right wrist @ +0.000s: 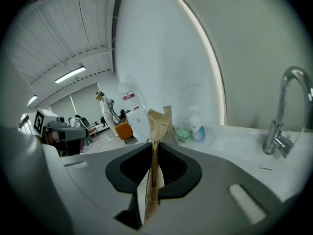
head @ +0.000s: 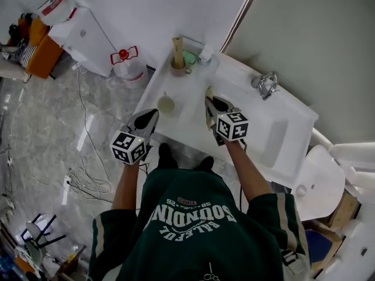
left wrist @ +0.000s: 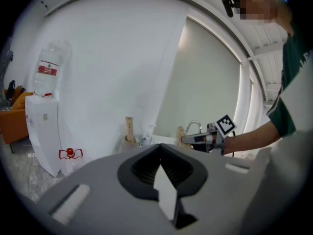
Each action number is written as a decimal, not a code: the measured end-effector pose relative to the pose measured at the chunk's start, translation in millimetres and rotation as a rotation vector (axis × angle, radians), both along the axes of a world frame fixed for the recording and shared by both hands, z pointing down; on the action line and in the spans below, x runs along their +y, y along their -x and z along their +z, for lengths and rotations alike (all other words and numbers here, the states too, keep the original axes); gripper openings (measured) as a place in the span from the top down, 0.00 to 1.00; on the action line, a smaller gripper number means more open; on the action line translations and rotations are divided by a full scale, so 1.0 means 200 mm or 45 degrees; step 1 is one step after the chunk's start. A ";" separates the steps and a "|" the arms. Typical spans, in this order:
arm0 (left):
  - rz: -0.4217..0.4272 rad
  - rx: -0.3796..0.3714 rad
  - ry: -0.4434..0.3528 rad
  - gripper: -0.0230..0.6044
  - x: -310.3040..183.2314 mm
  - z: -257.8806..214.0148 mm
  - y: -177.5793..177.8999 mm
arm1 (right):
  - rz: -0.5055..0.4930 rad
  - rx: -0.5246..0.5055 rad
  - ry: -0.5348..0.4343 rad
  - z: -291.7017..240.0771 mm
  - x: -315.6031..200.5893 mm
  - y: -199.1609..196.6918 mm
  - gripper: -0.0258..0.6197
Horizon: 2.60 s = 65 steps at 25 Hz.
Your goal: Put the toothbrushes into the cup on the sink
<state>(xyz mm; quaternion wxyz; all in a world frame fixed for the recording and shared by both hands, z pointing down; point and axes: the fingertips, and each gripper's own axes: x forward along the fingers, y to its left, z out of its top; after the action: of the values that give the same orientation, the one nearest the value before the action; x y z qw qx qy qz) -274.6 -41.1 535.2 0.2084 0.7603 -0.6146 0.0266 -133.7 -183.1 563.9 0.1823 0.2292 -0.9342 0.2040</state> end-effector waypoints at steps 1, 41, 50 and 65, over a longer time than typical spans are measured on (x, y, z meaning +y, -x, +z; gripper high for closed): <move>-0.016 0.002 0.002 0.88 0.03 0.01 0.04 | -0.031 -0.048 -0.012 -0.05 0.01 0.09 0.89; 0.044 0.012 0.040 0.88 0.09 0.08 0.39 | -0.268 0.029 -0.116 0.25 0.37 0.81 0.84; 0.092 0.008 0.020 0.88 0.02 0.03 0.23 | -0.191 0.002 -0.122 0.15 0.35 0.64 0.80; 0.357 0.023 -0.020 0.88 -0.33 -0.02 -0.49 | 0.305 -0.002 -0.204 -0.08 -0.04 -0.41 0.96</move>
<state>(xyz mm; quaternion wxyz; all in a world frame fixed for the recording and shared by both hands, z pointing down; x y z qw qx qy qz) -177.5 -106.6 532.2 0.2021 0.8405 -0.5009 0.0439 -52.5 -191.4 548.9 0.1372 0.3526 -0.9136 0.1492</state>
